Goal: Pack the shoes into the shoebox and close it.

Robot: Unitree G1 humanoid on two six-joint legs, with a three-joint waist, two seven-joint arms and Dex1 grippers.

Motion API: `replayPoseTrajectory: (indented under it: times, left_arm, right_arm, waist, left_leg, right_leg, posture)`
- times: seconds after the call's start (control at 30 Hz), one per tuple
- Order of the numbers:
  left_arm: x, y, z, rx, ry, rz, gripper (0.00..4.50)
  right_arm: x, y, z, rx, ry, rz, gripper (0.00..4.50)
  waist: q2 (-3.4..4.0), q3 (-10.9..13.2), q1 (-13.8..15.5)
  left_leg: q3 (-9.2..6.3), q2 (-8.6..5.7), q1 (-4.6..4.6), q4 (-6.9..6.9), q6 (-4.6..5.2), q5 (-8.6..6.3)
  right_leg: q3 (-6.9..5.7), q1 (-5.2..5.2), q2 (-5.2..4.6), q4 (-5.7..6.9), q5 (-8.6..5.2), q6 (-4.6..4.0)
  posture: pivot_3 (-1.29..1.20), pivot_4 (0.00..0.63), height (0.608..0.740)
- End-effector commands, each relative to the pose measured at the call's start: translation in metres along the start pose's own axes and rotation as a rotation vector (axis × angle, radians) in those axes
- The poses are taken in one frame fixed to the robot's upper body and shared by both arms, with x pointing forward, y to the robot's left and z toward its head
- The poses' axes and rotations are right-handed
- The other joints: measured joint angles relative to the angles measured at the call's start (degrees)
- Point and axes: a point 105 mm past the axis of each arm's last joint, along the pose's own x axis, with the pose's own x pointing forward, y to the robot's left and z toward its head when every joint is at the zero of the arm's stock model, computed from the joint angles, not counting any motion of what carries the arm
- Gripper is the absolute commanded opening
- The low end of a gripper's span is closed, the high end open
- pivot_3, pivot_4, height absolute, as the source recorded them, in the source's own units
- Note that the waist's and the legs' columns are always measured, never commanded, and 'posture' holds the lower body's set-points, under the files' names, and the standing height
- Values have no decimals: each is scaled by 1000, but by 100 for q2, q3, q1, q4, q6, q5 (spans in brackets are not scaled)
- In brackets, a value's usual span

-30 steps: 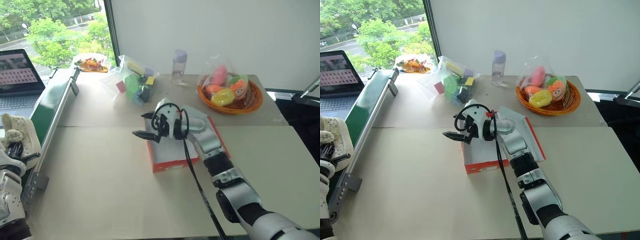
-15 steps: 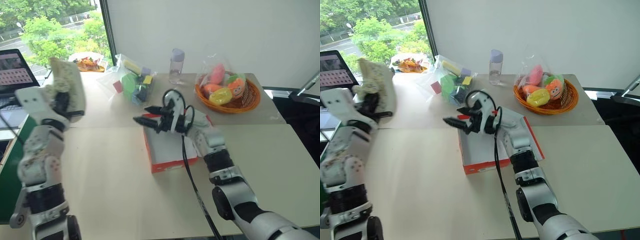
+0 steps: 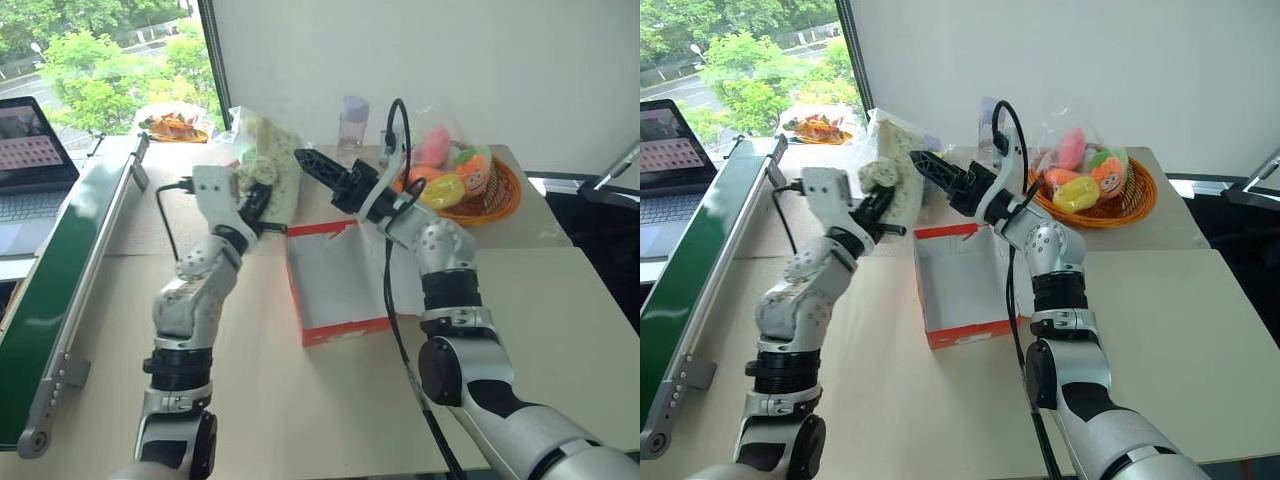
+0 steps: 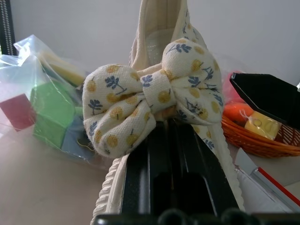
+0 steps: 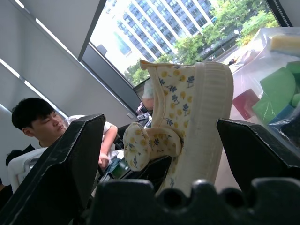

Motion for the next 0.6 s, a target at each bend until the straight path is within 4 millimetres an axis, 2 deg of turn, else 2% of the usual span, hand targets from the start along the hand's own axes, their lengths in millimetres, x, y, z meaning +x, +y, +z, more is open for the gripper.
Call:
replayPoseTrajectory:
  times: [0.03,0.2,0.37,0.5,0.6]
  left_arm:
    - [1,-16,23,13,-83,-49,33]
    - [-2,-38,21,-20,-83,-96,33]
    - [-4,-50,28,-47,-99,-112,33]
    - [-6,-65,29,-68,-95,-145,33]
    - [-7,-69,27,-73,-87,-154,33]
  right_arm:
    - [0,5,15,-4,-41,16,4500]
    - [-1,1,14,-6,-41,-1,4500]
    - [1,-1,11,-5,-31,-7,4500]
    - [4,-1,8,-4,-20,-2,4500]
    - [5,-1,7,-7,-19,2,4500]
  waist:
    - [0,0,-8]
    - [0,0,17]
    - [0,0,28]
    - [0,0,34]
    - [0,0,27]
  left_leg:
    - [0,0,0,0,0,0]
    - [0,-4,-1,2,1,0]
    - [0,-3,-1,2,1,0]
    - [-1,-3,0,3,1,0]
    - [-1,-2,0,3,1,1]
  right_leg:
    - [0,0,0,0,0,0]
    - [0,4,-4,-3,0,3]
    - [0,5,-2,-2,0,3]
    - [0,5,-1,-3,0,4]
    - [0,5,1,-2,0,3]
  posture:
    - [0,150,740]
    - [0,150,740]
    - [0,150,740]
    - [0,150,740]
    - [0,150,740]
